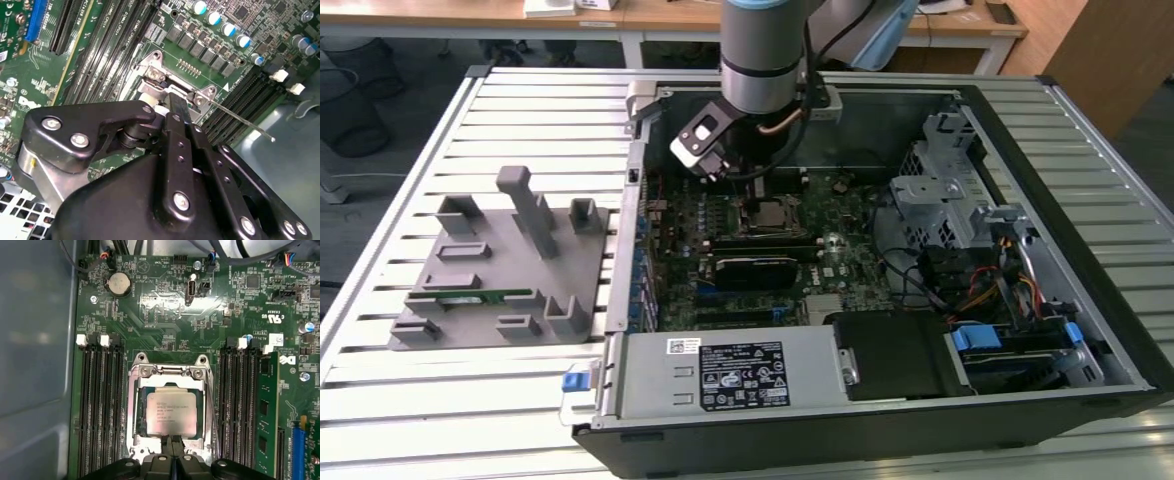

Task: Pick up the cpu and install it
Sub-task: 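Close the cpu cover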

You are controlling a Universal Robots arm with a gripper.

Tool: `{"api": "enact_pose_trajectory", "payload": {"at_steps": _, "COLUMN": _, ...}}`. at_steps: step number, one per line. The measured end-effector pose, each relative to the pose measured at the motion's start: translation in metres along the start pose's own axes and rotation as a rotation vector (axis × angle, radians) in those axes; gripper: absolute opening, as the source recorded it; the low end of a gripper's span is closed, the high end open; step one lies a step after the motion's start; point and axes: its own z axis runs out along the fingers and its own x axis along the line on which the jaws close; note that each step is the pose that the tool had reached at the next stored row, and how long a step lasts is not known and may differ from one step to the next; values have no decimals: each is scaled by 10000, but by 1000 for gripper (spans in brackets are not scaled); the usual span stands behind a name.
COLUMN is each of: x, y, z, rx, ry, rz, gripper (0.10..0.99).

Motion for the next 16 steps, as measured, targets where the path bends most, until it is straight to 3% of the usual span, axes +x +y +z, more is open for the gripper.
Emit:
{"api": "enact_pose_trajectory", "payload": {"at_steps": 7, "x": -2, "y": -3, "z": 82, "rx": 0, "ry": 0, "rz": 1, "gripper": 106}}
{"api": "enact_pose_trajectory", "payload": {"at_steps": 16, "x": -2, "y": 4, "z": 118, "rx": 2, "ry": -1, "rz": 2, "gripper": 106}}
